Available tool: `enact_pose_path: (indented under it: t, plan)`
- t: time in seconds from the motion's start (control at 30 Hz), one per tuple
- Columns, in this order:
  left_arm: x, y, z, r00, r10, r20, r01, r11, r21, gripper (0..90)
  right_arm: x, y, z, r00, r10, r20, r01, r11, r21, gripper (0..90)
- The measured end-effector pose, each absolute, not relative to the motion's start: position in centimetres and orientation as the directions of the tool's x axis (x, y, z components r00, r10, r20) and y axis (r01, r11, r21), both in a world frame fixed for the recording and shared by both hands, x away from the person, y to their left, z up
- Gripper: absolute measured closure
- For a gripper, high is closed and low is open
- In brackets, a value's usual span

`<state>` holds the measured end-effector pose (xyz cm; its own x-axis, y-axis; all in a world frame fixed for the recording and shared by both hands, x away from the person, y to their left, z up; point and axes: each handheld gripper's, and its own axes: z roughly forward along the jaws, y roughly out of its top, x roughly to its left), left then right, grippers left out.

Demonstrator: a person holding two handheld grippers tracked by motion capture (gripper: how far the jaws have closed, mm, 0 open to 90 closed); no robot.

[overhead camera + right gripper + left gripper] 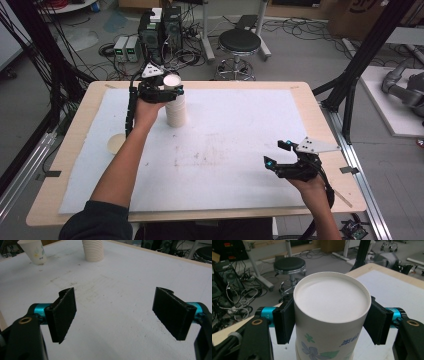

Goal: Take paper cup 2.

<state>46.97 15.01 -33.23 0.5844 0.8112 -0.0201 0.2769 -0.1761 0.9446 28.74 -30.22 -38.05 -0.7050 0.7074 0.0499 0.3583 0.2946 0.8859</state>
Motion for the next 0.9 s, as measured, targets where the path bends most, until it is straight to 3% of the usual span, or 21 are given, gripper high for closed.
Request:
enact_pose_path:
  t: [0.63, 0.9]
  plan:
    - [44.4, 16.3, -28.7, 0.586, 0.81, -0.007, 0.137, -0.091, 0.986, 35.5, 28.6, -30.1, -37.9, -0.708, 0.704, 0.051, 0.355, 0.292, 0.888, 19.6]
    - [41.5, 16.5, -27.5, 0.642, 0.766, -0.022, 0.094, -0.05, 0.994, 35.4, 28.6, -30.0, -37.8, -0.716, 0.696, 0.052, 0.352, 0.295, 0.888, 19.6]
